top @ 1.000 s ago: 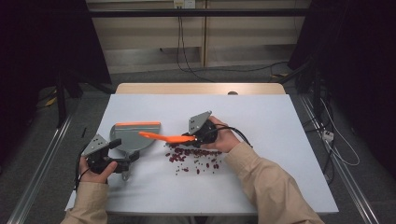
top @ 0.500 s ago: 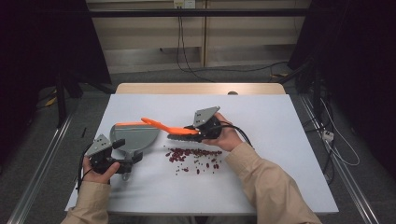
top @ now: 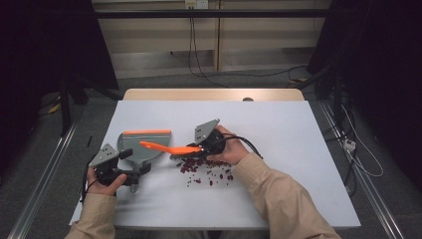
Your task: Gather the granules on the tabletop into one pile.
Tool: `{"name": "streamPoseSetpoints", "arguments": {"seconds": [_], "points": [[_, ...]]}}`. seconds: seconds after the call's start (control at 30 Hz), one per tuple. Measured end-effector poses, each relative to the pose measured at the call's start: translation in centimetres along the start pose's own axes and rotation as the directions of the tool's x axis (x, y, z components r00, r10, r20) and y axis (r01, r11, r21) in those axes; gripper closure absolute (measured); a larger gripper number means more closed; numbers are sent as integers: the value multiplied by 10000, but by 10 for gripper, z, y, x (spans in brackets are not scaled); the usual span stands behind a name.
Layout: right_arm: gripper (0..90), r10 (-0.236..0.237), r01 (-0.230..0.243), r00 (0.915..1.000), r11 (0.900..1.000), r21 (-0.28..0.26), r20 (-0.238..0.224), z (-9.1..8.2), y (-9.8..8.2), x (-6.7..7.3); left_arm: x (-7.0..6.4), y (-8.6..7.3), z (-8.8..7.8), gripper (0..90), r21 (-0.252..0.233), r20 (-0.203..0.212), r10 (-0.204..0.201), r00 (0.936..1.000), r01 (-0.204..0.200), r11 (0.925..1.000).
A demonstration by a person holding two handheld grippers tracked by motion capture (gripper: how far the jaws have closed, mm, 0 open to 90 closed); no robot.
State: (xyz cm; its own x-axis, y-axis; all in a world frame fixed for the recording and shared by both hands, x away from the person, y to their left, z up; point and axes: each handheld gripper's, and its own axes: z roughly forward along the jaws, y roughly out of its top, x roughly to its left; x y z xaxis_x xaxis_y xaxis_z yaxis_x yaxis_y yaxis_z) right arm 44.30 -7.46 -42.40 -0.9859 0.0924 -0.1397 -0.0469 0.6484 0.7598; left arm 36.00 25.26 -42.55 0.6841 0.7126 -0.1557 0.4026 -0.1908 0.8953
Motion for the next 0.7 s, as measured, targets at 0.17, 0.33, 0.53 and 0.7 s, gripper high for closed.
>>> {"name": "streamPoseSetpoints", "arguments": {"seconds": [0.17,0.33,0.53,0.7], "points": [[712,442,-441,9990,9984,-352,23,-15,-10,5,-2,1,2,51,4,32,94,10000,-94,10000],[712,1683,-1552,9818,9779,-1399,879,-32,-17,2,-4,1,4,51,30,66,133,9999,-133,9999],[712,3709,-3296,9141,9150,-2327,1639,-49,-13,12,-4,1,6,51,120,133,223,9997,-224,9997],[712,4901,-4284,8437,8605,-2757,2188,-52,-9,32,-6,1,8,52,134,209,298,9993,-301,9995]]}}
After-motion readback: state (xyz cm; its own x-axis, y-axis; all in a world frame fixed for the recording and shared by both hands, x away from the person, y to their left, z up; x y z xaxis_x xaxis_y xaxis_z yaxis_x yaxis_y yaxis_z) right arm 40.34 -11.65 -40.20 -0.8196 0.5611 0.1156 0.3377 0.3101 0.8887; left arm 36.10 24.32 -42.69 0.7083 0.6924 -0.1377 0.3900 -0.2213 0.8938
